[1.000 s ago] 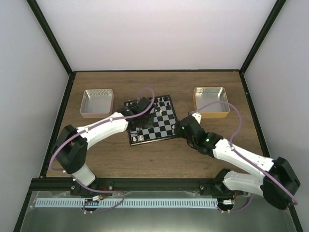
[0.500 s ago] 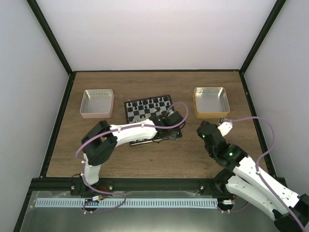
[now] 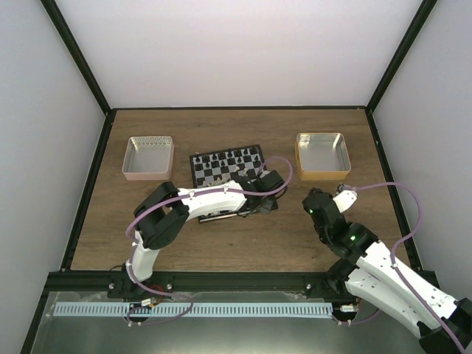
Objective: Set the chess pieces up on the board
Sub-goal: Place the chess piece on the chessboard.
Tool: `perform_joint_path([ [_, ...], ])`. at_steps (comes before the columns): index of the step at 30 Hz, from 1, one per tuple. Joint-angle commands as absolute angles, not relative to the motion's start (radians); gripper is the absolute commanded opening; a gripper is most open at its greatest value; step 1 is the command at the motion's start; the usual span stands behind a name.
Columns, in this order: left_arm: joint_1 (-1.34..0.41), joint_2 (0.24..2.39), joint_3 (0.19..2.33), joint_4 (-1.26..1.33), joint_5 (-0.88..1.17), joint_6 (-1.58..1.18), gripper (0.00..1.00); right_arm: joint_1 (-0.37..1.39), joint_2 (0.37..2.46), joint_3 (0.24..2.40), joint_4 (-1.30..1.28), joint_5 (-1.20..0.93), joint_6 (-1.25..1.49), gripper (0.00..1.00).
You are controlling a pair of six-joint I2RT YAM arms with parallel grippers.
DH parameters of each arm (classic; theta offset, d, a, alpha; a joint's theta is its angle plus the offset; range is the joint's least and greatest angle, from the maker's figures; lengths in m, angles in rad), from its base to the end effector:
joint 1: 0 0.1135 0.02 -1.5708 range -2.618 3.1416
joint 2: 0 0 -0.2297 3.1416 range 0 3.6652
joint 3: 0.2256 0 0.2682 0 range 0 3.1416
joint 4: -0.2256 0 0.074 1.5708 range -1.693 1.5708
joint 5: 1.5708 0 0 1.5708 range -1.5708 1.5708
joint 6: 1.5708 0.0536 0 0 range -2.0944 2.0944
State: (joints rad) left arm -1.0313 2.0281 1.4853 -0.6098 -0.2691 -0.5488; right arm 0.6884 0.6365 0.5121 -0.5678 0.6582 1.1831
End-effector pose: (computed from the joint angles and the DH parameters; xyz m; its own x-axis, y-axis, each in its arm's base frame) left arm 0.2317 -0.3593 0.1211 -0.8030 0.3622 -0.4732 0.4134 0.9105 -0.0046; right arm 0.1689 0.0965 0.2028 -0.3149 0.6893 -0.6525 0.4038 0.7194 0.5651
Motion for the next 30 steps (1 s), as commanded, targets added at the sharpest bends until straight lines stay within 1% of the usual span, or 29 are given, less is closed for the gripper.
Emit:
perform_joint_path([
  [1, -1.031, 2.055, 1.505, -0.622, -0.282, -0.543, 0.15, 0.683, 0.633, 0.508, -0.563, 0.693, 1.194, 0.60],
  [4, -1.030, 2.062, 1.506, -0.621, -0.272, -0.542, 0.16, 0.683, 0.631, 0.508, -0.563, 0.691, 1.190, 0.60],
  [9, -1.028, 2.058, 1.517, -0.620, -0.267, -0.540, 0.22, 0.683, 0.629, 0.506, -0.559, 0.683, 1.181, 0.60],
  [13, -1.025, 2.057, 1.529, -0.626, -0.279, -0.532, 0.22, 0.683, 0.631, 0.503, -0.548, 0.675, 1.170, 0.60],
  [16, -1.024, 2.057, 1.532, -0.630, -0.282, -0.526, 0.19, 0.683, 0.632, 0.503, -0.547, 0.671, 1.166, 0.60],
  [23, -1.024, 2.058, 1.525, -0.633, -0.291, -0.529, 0.19, 0.683, 0.632, 0.497, -0.539, 0.663, 1.163, 0.60],
  [27, -1.024, 2.058, 1.532, -0.646, -0.277, -0.530, 0.30, 0.683, 0.632, 0.497, -0.534, 0.656, 1.156, 0.60],
  [30, -1.024, 2.042, 1.535, -0.647, -0.257, -0.533, 0.35, 0.683, 0.628, 0.499, -0.533, 0.652, 1.150, 0.60],
])
